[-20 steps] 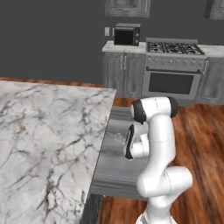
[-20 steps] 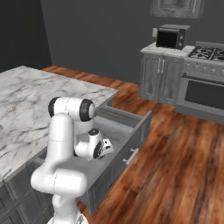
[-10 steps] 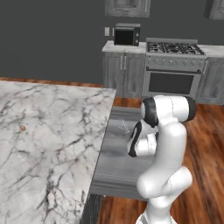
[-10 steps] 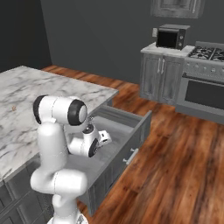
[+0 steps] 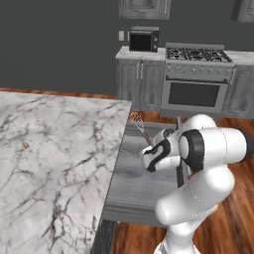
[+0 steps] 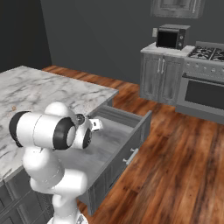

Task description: Pick the whisk from the drawer and place it on the counter.

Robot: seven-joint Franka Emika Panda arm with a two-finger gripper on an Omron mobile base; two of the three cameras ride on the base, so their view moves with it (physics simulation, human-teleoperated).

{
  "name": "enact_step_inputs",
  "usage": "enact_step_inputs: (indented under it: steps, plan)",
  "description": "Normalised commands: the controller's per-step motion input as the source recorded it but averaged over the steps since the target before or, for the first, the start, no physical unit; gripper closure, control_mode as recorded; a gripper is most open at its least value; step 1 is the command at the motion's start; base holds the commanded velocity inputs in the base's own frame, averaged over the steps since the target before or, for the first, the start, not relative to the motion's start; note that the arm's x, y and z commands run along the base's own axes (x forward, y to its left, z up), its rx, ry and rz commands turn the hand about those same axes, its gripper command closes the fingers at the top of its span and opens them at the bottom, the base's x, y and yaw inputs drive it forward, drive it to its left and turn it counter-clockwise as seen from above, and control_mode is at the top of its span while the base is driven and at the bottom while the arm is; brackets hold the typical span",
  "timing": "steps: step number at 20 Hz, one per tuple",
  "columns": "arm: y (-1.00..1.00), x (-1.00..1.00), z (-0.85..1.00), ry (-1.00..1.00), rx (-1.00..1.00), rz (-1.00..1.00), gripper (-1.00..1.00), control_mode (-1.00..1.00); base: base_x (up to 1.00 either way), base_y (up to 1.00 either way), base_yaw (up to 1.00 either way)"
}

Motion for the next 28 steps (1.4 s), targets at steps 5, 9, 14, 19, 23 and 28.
enact_step_inputs:
  steps: [5, 9, 14, 19, 23, 28]
  plan:
    - [0.06, 0.00, 1.00, -0.33, 0.12, -0.02, 1.00, -1.00, 0.00, 0.00, 0.00]
    - [0.09, -0.03, 1.00, -0.28, 0.09, -0.08, 1.00, -1.00, 0.00, 0.00, 0.00]
    - [0.43, -0.02, 1.00, -0.16, 0.01, -0.01, 1.00, -1.00, 0.00, 0.00, 0.00]
    - [0.94, 0.00, 0.97, 0.14, -0.03, 0.12, 1.00, -1.00, 0.00, 0.00, 0.00]
    - [1.00, 0.00, 0.49, 0.41, -0.10, 0.18, 1.00, -1.00, 0.00, 0.00, 0.00]
    - [0.87, 0.00, -0.19, 0.38, -0.14, 0.10, 1.00, -1.00, 0.00, 0.00, 0.00]
